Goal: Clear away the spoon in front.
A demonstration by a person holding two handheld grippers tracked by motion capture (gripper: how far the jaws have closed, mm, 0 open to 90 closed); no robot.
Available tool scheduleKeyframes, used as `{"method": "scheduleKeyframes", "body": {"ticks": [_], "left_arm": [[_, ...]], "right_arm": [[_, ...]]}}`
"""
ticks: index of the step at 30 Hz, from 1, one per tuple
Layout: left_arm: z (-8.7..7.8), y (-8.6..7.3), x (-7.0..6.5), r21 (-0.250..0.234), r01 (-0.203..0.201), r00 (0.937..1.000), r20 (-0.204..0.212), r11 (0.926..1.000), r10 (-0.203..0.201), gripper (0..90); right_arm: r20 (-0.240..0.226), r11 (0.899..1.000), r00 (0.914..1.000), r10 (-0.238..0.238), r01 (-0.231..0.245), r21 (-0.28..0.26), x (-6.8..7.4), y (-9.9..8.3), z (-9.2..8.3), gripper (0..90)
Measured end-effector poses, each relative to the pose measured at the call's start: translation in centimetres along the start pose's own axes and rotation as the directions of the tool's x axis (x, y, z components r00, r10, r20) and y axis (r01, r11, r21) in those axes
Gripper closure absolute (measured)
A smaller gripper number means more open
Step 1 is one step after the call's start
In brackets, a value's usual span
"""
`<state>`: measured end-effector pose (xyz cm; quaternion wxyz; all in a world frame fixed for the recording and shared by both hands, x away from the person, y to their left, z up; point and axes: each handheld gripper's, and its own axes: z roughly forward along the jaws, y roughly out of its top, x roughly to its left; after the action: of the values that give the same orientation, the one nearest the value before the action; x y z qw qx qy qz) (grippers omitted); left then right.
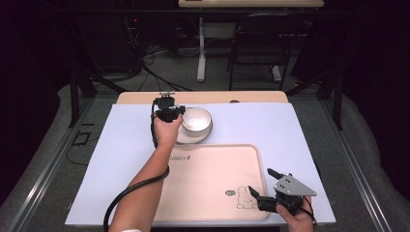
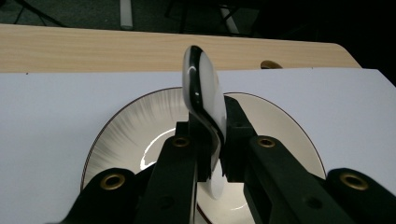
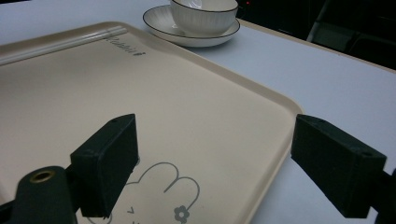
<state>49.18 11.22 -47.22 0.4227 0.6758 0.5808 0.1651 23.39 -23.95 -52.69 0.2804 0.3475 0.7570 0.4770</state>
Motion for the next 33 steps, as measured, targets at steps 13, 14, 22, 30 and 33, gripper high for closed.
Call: {"method": "scheduleKeyframes", "body": {"ticks": [13,14,22,30,33], "left_arm": [[-0.7,0.7,-0.3,-0.011,-0.008,1.0000,0.002,0.9999,0.009,85.1],[-0.8,0.7,-0.3,-0.011,-0.012,0.9999,0.003,0.9999,0.012,85.1],[-1.7,1.3,-0.6,-0.015,-0.015,0.9998,0.014,0.9998,0.016,85.1],[-2.7,1.8,-0.8,-0.019,-0.022,0.9992,0.032,0.9996,0.023,85.1],[-3.1,2.0,-0.9,-0.019,-0.016,0.9991,0.038,0.9997,0.017,85.1]], "right_arm": [[0.001,1.000,1.0000,-0.003,0.003,0.001,0.0,0.0,0.0,14.5],[0.001,1.000,1.0000,-0.003,0.003,0.001,0.0,0.0,0.0,14.6],[0.003,1.000,1.0000,0.000,0.000,0.000,0.0,0.0,0.0,14.6],[0.004,1.000,1.0000,-0.002,0.002,0.000,0.0,0.0,0.0,14.6],[0.004,1.000,1.0000,0.000,0.000,0.000,0.0,0.0,0.0,14.6]]}}
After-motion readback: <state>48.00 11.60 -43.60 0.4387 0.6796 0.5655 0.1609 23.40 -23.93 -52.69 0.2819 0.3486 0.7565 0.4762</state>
